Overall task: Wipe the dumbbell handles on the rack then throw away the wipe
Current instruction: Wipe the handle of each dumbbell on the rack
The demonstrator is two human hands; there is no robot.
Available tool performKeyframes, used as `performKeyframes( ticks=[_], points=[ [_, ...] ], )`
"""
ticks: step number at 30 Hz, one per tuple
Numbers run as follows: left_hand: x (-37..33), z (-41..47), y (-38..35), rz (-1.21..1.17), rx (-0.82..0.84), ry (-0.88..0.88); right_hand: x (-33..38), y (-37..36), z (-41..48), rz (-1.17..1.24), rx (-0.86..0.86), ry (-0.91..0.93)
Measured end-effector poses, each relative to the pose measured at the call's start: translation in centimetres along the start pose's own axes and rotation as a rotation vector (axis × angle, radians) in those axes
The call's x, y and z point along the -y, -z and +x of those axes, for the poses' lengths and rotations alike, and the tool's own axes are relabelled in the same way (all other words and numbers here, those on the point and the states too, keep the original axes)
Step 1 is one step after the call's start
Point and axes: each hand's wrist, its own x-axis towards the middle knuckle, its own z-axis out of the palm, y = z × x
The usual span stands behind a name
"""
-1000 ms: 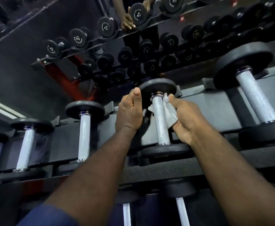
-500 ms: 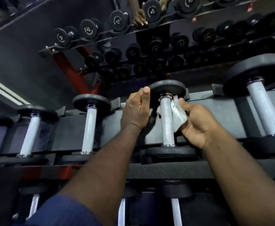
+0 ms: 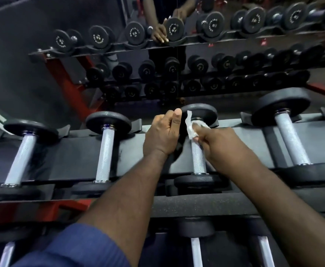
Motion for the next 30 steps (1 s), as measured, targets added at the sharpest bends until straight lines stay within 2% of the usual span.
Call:
performKeyframes(
  ticks=[4,9,11,13,15,20,22,26,28,30],
  points=[
    [0.1,0.0,0.0,0.004,0.008,-0.011,0.8,0.5,0.5,-0.084,0.036,-0.046],
    [0.1,0.0,0.1,0.001,0.029,0.000,2.9,3.4,-0.3,-0.229,0.288,-0.050],
    [0.0,-0.2,0.3,-0.014,0.035,-0.006,3.1,4.0,-0.7,-0.215,0.242,-0.044],
    [0.0,-0.2,0.5,-0.021,0.043,-0.007,2.6,4.2,-1.0,-0.020,0.082,-0.084],
    [0.0,-0.2,0.6,-0.024,0.046,-0.003,2.0,4.3,-1.4,0.380,-0.010,-0.215],
    [0.1,-0.2,0.5,-0.006,0.025,-0.017,0.4,3.5,-2.0,1.120,-0.032,-0.486],
    [0.1,-0.2,0.4,-0.001,0.019,-0.018,-0.2,3.7,-1.7,1.372,-0.028,-0.526],
    [-0.1,-0.2,0.4,0.005,0.023,0.005,-1.0,3.6,-1.0,1.408,0.122,-0.544],
    [-0.2,-0.2,0.4,0.009,0.009,0.012,-1.3,3.8,-0.4,1.333,0.183,-0.503],
    [-0.5,-0.3,0.3,0.015,0.006,0.020,-1.9,3.5,0.1,1.149,0.209,-0.397]
  ],
)
